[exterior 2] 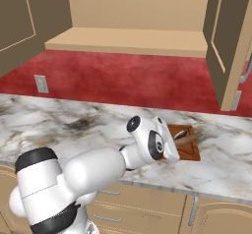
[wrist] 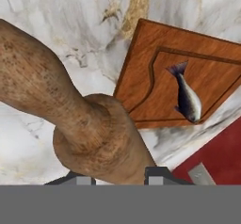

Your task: Open the cabinet, retrieve the rolling pin, and place it next to the meat on the cutting board to prepare for tenderizing.

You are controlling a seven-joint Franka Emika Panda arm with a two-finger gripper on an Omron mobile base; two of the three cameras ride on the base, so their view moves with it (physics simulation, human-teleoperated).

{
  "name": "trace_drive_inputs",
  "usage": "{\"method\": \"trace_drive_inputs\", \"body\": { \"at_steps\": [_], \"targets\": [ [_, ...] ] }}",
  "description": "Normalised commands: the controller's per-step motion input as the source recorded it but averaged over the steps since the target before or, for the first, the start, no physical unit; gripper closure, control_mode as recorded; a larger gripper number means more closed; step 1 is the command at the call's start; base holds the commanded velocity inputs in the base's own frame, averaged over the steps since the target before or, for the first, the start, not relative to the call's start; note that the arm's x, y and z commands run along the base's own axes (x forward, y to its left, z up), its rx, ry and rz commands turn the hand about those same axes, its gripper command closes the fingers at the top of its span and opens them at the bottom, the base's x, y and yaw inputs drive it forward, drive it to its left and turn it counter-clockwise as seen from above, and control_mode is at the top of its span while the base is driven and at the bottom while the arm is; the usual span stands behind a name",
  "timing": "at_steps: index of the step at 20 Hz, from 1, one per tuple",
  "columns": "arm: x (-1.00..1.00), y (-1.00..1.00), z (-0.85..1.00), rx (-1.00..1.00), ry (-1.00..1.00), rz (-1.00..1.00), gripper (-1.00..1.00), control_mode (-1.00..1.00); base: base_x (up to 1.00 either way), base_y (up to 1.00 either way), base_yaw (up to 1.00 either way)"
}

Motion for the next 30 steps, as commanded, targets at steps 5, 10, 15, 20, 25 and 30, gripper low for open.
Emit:
{"method": "trace_drive_inputs", "body": {
  "at_steps": [5, 10, 15, 20, 25, 30],
  "targets": [
    [0.17, 0.00, -0.27, 0.00, 0.00, 0.00, 1.00, -1.00, 0.00, 0.00, 0.00],
    [0.15, -0.03, -0.21, 0.05, 0.00, 0.00, 1.00, -1.00, 0.00, 0.00, 0.00],
    [0.17, -0.01, -0.21, 0.05, 0.00, 0.00, 1.00, -1.00, 0.00, 0.00, 0.00],
    [0.22, -0.06, -0.16, 0.06, 0.00, 0.00, 1.00, -1.00, 0.00, 0.00, 0.00],
    [0.19, -0.10, -0.16, 0.05, 0.00, 0.01, 1.00, -1.00, 0.00, 0.00, 0.00],
    [0.21, -0.12, -0.19, 0.04, 0.00, 0.02, 1.00, -1.00, 0.00, 0.00, 0.00]
  ]
}}
